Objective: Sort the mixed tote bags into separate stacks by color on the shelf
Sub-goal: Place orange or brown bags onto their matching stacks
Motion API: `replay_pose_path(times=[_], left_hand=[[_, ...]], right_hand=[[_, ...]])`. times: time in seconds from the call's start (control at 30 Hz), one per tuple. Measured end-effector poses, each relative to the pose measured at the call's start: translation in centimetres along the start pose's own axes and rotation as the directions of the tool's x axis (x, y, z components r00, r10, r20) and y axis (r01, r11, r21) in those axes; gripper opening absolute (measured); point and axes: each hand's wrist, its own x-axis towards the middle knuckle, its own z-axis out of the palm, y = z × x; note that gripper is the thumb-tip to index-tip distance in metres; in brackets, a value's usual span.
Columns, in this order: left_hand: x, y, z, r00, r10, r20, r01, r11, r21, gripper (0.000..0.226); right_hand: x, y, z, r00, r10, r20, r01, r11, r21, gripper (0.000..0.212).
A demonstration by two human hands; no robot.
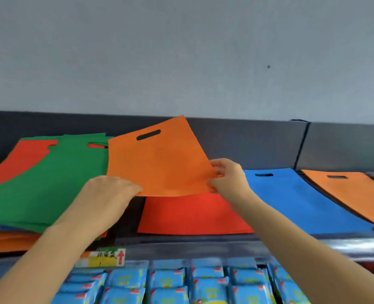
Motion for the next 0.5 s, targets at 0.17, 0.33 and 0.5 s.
replay_pose_path(times=[0.17, 0.33, 0.5], left_hand=[[3.2, 7.1, -0.1, 0.987, 0.117, -0.106, -0.126, 0.989, -0.075, 0.056], [7.9, 16.4, -0.5, 0.956, 0.205, -0.210, -0.239, 0.959, -0.154, 0.063], [12.8, 26.9, -0.6, 0.940, 0.249, -0.232, -0.299, 0.930, -0.215, 0.068]], right_hand=[[-0.3, 3.8, -8.3, 0.979, 0.009, -0.206, -0.011, 1.000, -0.007, 0.041], [-0.5, 7.8, -17.4, 0.943, 0.018, -0.332, -0.033, 0.999, -0.037, 0.039], [-0.3, 12.3, -27.9, 0.895, 0.046, -0.444, -0.084, 0.994, -0.066, 0.042]])
